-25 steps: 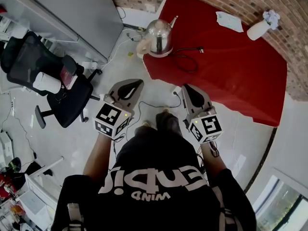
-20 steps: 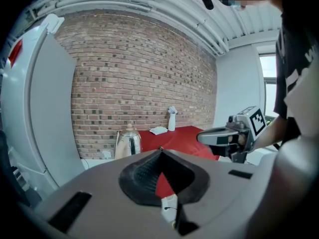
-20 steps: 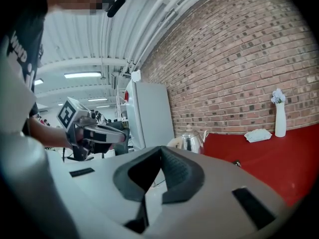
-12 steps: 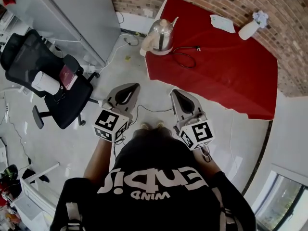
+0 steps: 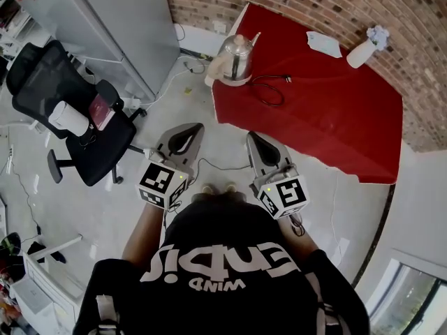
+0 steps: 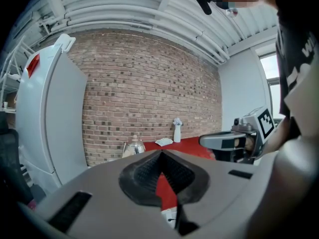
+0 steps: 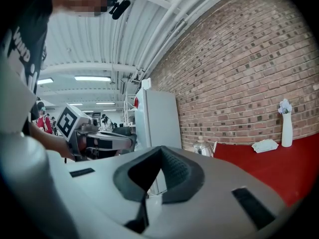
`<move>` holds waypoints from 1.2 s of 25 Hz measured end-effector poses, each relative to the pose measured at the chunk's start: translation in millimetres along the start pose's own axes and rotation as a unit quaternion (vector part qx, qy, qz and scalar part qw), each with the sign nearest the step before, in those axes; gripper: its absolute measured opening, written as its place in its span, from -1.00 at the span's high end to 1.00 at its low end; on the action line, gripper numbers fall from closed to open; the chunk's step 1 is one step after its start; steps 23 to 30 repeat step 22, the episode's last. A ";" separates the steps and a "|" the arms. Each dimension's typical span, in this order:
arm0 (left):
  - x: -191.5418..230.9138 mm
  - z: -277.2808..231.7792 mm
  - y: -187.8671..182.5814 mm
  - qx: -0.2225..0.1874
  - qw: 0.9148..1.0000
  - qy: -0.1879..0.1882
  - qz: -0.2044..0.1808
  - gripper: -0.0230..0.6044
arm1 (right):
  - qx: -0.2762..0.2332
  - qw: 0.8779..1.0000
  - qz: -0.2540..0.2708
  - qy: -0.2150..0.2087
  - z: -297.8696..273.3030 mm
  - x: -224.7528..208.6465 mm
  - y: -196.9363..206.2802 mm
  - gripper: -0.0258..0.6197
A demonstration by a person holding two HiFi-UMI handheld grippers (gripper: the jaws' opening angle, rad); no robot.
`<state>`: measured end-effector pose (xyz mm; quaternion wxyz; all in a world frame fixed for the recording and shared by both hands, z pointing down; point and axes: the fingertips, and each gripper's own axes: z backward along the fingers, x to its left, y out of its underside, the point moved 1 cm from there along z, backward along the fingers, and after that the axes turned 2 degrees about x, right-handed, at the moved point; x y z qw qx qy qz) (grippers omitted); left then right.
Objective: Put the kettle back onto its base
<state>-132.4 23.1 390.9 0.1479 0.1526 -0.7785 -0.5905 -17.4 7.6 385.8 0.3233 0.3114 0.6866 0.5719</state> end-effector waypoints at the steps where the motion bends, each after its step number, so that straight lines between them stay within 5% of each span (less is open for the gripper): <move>1: -0.2 -0.4 -0.7 -0.001 1.000 -0.001 -0.001 0.90 | 0.000 1.000 0.000 -0.001 -0.4 -0.2 -0.2 0.86; 30: 3.9 6.7 0.8 0.001 1.000 -0.013 -0.006 0.90 | 0.005 1.000 0.001 -0.015 -4.4 8.1 -0.2 0.86</move>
